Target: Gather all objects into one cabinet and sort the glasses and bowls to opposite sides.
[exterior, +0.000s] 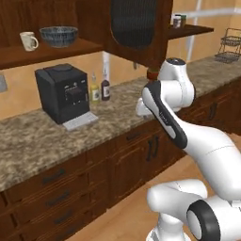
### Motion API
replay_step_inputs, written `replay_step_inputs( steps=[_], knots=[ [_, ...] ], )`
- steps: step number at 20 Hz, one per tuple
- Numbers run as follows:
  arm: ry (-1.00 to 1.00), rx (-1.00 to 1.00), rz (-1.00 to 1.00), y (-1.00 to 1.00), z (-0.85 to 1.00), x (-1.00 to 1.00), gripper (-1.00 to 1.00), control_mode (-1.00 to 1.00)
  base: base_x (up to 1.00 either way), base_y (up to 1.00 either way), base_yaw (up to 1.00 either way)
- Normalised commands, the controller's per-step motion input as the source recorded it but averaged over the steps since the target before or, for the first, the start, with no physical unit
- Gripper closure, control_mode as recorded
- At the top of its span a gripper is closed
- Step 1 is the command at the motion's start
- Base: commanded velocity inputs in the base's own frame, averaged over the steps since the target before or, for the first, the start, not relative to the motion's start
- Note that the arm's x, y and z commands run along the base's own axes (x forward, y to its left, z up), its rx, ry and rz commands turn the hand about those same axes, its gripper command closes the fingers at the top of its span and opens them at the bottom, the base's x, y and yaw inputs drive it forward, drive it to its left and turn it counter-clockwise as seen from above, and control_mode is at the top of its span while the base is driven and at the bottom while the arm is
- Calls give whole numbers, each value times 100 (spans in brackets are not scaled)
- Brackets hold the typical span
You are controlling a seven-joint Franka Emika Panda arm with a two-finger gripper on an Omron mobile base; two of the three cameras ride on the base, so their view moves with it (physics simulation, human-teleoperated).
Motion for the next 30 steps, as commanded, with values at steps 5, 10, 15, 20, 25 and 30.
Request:
replay_step_inputs(
  steps=[5,10,15,20,25,30],
  knots=[
    [0,0,0,0,0,0,-100,100,-1,16,-75],
    [0,0,0,0,0,0,-100,100,0,21,-75],
    [0,0,0,0,0,0,-100,100,0,16,-79],
    [0,0,0,0,0,0,-100,100,0,5,-86],
    [0,0,0,0,0,0,-100,100,6,8,-87],
    [0,0,0,0,0,0,-100,100,71,7,-77]
  ],
)
